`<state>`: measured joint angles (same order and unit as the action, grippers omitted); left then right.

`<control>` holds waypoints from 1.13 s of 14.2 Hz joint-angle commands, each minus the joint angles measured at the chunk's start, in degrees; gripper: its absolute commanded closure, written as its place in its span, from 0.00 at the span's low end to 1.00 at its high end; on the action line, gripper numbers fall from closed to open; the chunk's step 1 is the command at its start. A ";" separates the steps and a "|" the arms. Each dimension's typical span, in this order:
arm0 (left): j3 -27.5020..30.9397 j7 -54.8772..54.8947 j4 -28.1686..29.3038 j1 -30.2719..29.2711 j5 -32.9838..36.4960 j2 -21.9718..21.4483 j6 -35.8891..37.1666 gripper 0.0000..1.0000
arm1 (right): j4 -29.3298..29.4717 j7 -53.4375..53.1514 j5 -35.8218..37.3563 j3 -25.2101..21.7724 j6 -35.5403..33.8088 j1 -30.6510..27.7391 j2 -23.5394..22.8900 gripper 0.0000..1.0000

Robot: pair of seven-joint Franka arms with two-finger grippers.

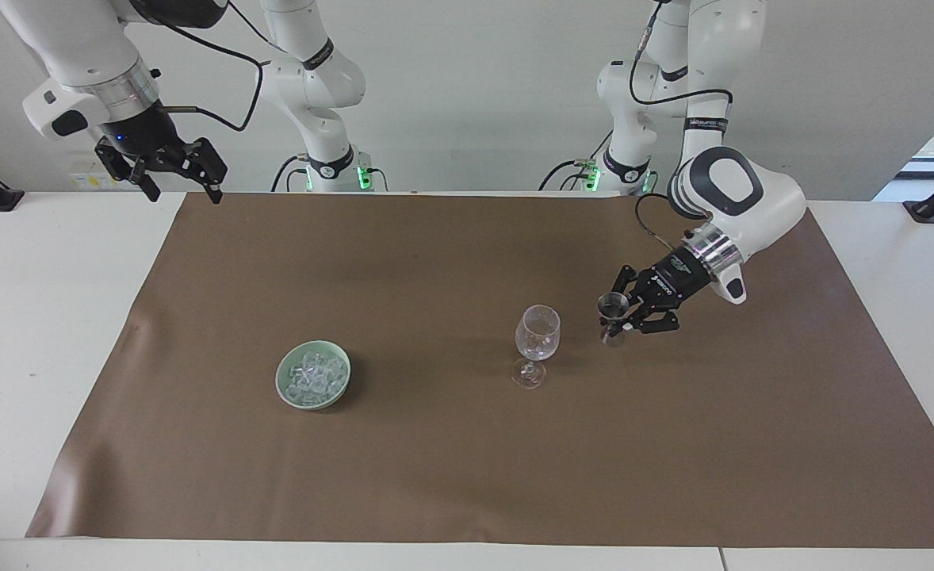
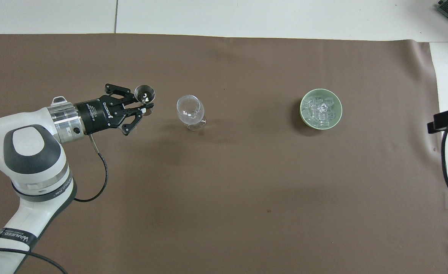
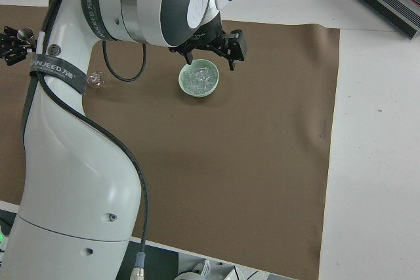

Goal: Pour wine and add ice with both arms
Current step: 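Carry the silver cup with the left gripper toward the clear glass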

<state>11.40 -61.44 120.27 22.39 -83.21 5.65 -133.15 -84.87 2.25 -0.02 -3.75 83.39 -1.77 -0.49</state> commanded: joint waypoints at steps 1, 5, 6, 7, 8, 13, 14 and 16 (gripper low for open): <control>0.64 -1.40 1.54 1.95 -0.38 -1.96 -2.46 1.00 | -0.30 -1.02 0.11 0.06 0.46 0.01 0.40 0.00; 0.55 -1.40 1.37 3.53 -0.38 -2.04 -4.83 1.00 | -0.30 -1.02 0.11 0.06 0.46 0.01 0.40 0.00; 0.55 -1.48 1.37 3.97 -0.38 -2.22 -5.19 1.00 | -0.30 -1.02 0.11 0.06 0.46 0.01 0.40 0.00; 0.55 -1.49 1.37 4.50 -0.38 -2.22 -5.89 1.00 | -0.30 -1.02 0.11 0.06 0.46 0.01 0.40 0.00; 0.55 -1.40 1.37 4.59 -0.29 -2.31 -6.42 1.00 | -0.30 -1.02 0.11 0.06 0.46 0.01 0.40 0.00; 0.64 -1.22 1.45 7.05 -0.20 -2.31 -9.93 1.00 | -0.30 -1.02 0.11 0.06 0.46 0.01 0.40 0.00; 0.64 -1.13 1.37 7.49 -0.20 -2.31 -10.90 1.00 | -0.30 -1.02 0.11 0.06 0.46 0.01 0.40 0.00; 0.64 -0.87 1.28 8.28 -0.20 -2.31 -12.31 1.00 | -0.30 -1.02 0.11 0.06 0.46 0.01 0.40 0.00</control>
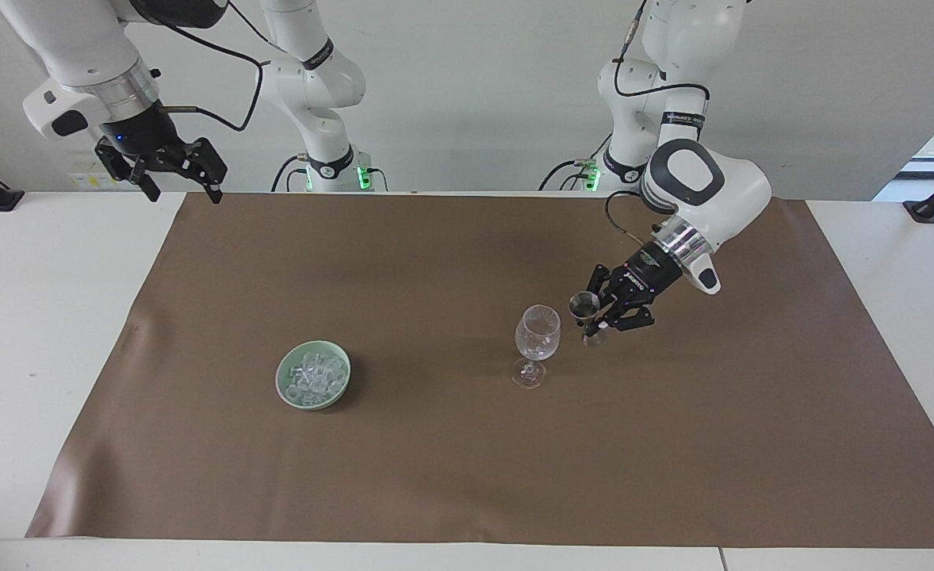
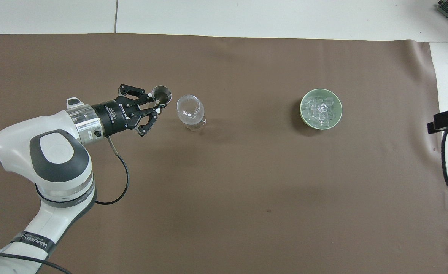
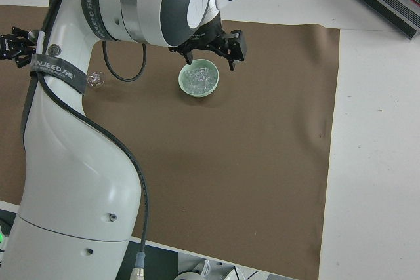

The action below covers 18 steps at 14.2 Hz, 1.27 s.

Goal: Pour wine and add ice with both arms
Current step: 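Carry the silver cup with the left gripper toward the clear glass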

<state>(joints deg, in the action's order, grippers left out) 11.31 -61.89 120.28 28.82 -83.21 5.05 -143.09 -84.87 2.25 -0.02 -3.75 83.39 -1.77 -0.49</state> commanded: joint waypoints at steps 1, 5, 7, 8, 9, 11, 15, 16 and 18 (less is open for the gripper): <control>0.73 -0.08 1.28 2.21 -0.11 -1.71 -2.98 1.00 | -0.30 -1.02 0.11 0.06 0.46 0.01 0.40 0.00; 0.73 0.72 1.19 3.61 -0.03 -1.71 -6.40 1.00 | -0.30 -1.02 0.11 0.06 0.46 0.01 0.40 0.00; 0.73 0.72 1.10 4.32 0.24 -1.71 -7.73 1.00 | -0.30 -1.02 0.11 0.06 0.46 0.01 0.40 0.00; 0.73 0.72 1.01 4.32 0.24 -1.71 -8.25 1.00 | -0.30 -1.02 0.11 0.06 0.46 0.01 0.40 0.00; 0.73 0.89 0.93 4.58 0.24 -1.71 -9.04 1.00 | -0.30 -1.02 0.11 0.06 0.46 0.01 0.40 0.00; 0.73 2.29 1.01 5.11 0.33 -1.71 -10.36 1.00 | -0.30 -1.02 0.11 0.06 0.46 0.01 0.40 0.00; 0.64 4.23 0.84 6.08 0.33 -1.71 -13.70 1.00 | -0.30 -1.02 0.11 0.06 0.46 0.01 0.40 0.00; 0.64 4.32 0.84 6.86 0.33 -1.71 -14.32 1.00 | -0.30 -1.02 0.11 0.06 0.46 0.01 0.40 0.00; 0.55 4.76 0.84 7.13 0.33 -1.71 -15.64 1.00 | -0.30 -1.02 0.11 0.06 0.46 0.01 0.40 0.00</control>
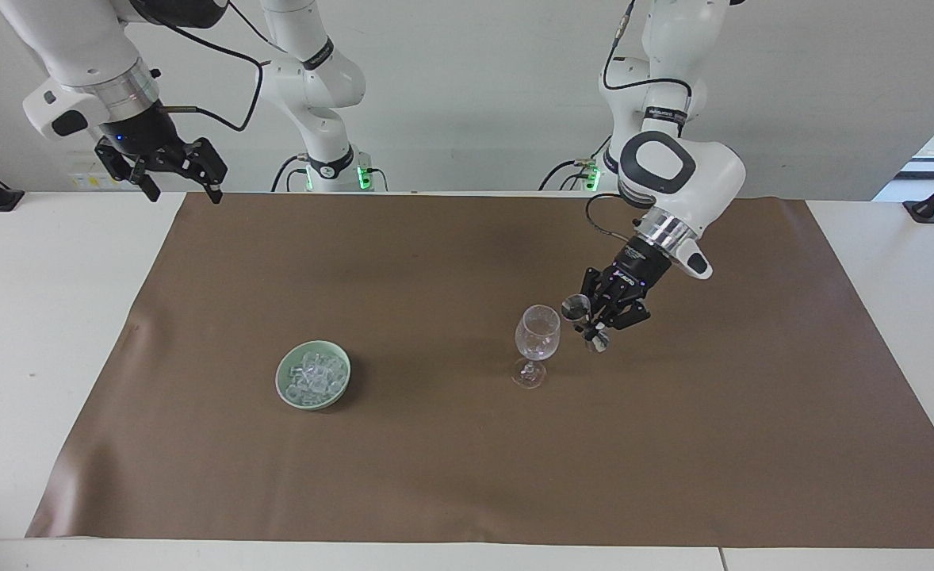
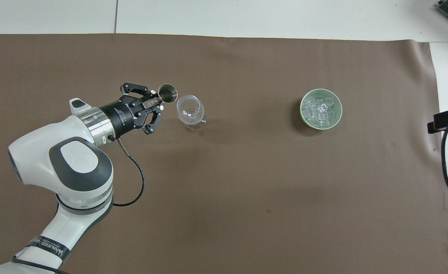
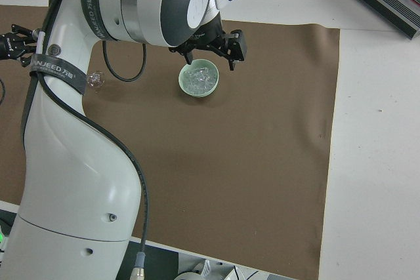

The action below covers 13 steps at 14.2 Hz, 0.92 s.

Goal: Pour wine and add ice with both arms
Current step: 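Position the silver cup above the clear glass rim with the left gripper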

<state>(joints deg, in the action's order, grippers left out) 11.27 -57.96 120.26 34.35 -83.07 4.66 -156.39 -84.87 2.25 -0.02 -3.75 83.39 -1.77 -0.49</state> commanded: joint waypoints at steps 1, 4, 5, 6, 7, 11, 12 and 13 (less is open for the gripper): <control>0.51 1.44 0.86 1.86 0.19 -1.32 -2.87 1.00 | -0.30 -1.02 0.11 0.06 0.46 0.01 0.40 0.00; 0.33 3.10 0.86 2.39 0.19 -1.32 -4.89 1.00 | -0.30 -1.02 0.11 0.06 0.46 0.01 0.40 0.00; 0.33 3.81 0.86 2.39 0.19 -1.32 -5.50 1.00 | -0.30 -1.02 0.11 0.06 0.46 0.01 0.40 0.00; 0.33 4.60 0.86 2.39 0.19 -1.32 -6.03 1.00 | -0.30 -1.02 0.11 0.06 0.46 0.01 0.40 0.00; 0.24 5.30 0.86 2.65 0.19 -1.32 -6.65 1.00 | -0.30 -1.02 0.11 0.06 0.46 0.01 0.40 0.00; 0.33 5.40 0.68 3.36 0.19 -1.05 -8.84 1.00 | -0.30 -1.02 0.11 0.06 0.46 0.01 0.40 0.00; 0.33 5.40 0.51 3.36 0.19 -0.88 -9.28 1.00 | -0.30 -1.02 0.11 0.06 0.46 0.01 0.40 0.00; 0.33 5.66 0.42 3.62 0.19 -0.79 -9.72 1.00 | -0.30 -1.02 0.11 0.06 0.46 0.01 0.40 0.00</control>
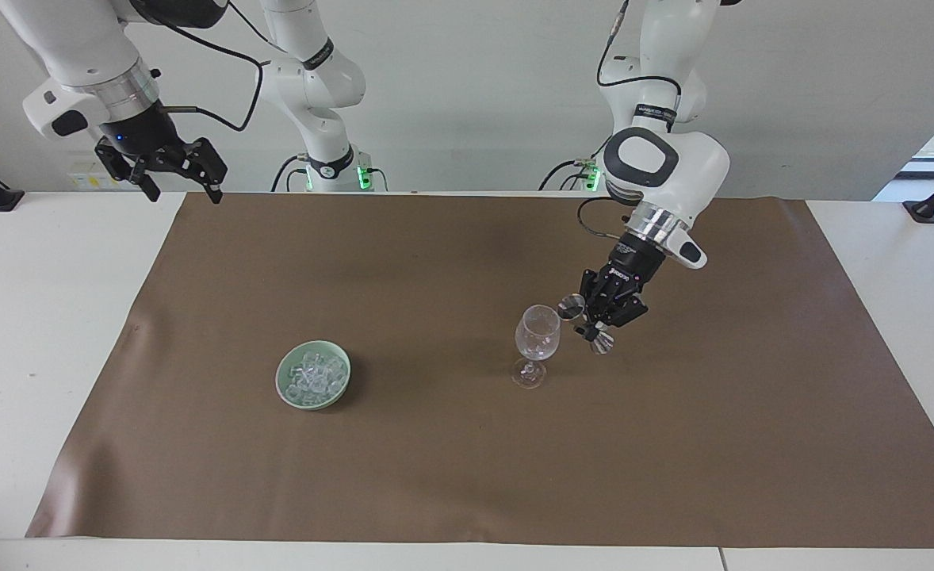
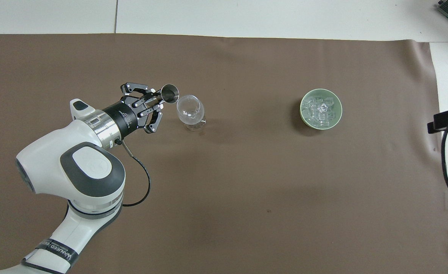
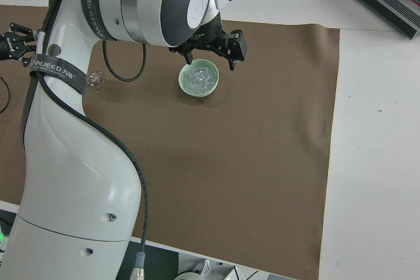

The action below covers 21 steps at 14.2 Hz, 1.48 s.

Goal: Pour wine and add ice with both arms
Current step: 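Position the silver cup above the clear glass rim with the left gripper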

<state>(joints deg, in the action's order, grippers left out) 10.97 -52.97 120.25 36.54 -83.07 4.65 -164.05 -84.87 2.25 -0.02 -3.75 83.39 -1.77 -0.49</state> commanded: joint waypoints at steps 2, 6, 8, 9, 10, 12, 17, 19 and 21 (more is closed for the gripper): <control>0.54 1.47 0.25 1.52 0.19 -0.61 -2.94 1.00 | -0.30 -1.02 0.11 0.06 0.46 0.01 0.40 0.00; 0.54 1.64 -0.55 2.66 0.19 -0.17 -5.22 1.00 | -0.30 -1.02 0.11 0.06 0.46 0.01 0.40 0.00; 0.45 2.87 -1.07 2.75 0.19 0.18 -6.54 1.00 | -0.30 -1.02 0.11 0.06 0.46 0.01 0.40 0.00; 0.36 2.88 -1.42 2.75 0.19 0.36 -6.98 1.00 | -0.30 -1.02 0.11 0.06 0.46 0.01 0.40 0.00; 0.10 3.31 -1.51 2.75 0.19 0.71 -7.25 1.00 | -0.30 -1.02 0.11 0.06 0.46 0.01 0.40 0.00; 0.10 5.07 -1.51 3.18 0.19 0.71 -8.12 1.00 | -0.30 -1.02 0.11 0.06 0.46 0.01 0.40 0.00; 0.01 6.57 -2.21 4.41 0.10 1.85 -10.58 1.00 | -0.30 -1.02 0.11 0.06 0.46 0.01 0.40 0.00; 0.01 7.79 -2.39 4.50 0.10 2.03 -11.29 1.00 | -0.30 -1.02 0.11 0.06 0.46 0.01 0.40 0.00; -0.08 10.24 -2.39 4.68 0.10 2.03 -12.43 1.00 | -0.30 -1.02 0.11 0.06 0.46 0.01 0.40 0.00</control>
<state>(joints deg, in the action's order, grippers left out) 10.38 -45.03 119.10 40.15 -83.01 5.77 -174.26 -84.87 2.25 -0.02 -3.75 83.39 -1.77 -0.49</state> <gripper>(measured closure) 0.780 0.000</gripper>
